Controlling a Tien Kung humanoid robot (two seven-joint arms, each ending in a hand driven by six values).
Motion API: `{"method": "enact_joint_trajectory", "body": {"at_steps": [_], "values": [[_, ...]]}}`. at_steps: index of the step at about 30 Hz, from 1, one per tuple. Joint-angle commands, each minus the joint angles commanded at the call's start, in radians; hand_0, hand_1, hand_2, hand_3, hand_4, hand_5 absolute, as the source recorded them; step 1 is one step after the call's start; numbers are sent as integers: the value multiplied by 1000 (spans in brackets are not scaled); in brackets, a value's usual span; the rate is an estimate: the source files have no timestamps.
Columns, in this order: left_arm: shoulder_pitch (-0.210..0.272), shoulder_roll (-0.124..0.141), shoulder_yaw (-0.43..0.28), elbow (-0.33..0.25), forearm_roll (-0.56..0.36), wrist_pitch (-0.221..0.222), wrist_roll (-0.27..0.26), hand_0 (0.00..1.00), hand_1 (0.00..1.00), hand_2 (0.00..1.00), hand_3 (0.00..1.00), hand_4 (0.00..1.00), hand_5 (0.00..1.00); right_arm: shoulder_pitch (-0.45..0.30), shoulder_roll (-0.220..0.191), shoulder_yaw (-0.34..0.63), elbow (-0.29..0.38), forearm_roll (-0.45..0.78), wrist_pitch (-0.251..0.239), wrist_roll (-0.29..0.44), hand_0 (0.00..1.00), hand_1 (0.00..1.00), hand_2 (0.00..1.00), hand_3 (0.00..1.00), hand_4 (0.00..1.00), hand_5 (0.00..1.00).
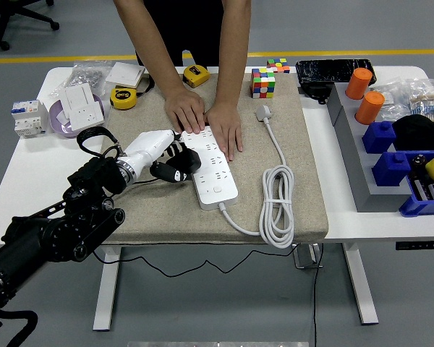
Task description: Pick up the plug,place it near the board,insert it into the board,press the button
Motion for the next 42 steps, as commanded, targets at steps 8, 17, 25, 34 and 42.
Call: {"method": "enact_joint_trajectory", "body": {"at_steps": [8, 17, 25, 34, 42], "values": [[-4, -2, -7, 1, -13, -11, -2, 524, 664, 666, 612, 998, 228, 2, -1, 0, 0, 5, -1, 5, 785, 796, 791, 853, 998, 998], [-10, -3, -8, 2, -37, -26, -5, 610, 761, 739, 772, 998, 335, 4, 0, 0, 0, 10, -4, 7, 785, 795, 786, 851, 998, 998], [-5, 4, -14, -29, -50, -50, 1, 635, 779, 762, 798, 998, 388, 4, 1, -1, 0, 13, -7, 10, 783, 794, 783, 852, 998, 998], [69, -7, -157, -191, -213, -62, 1, 824, 940, 894, 893, 998, 725, 2, 3, 0, 0, 9, -10, 10, 783, 792, 785, 850, 998, 998], [236, -67, -317, -395, -488, 136, -78, 998, 998, 998, 998, 998, 998, -3, 9, 0, 0, 4, -8, 12, 782, 789, 780, 850, 998, 998]]}}
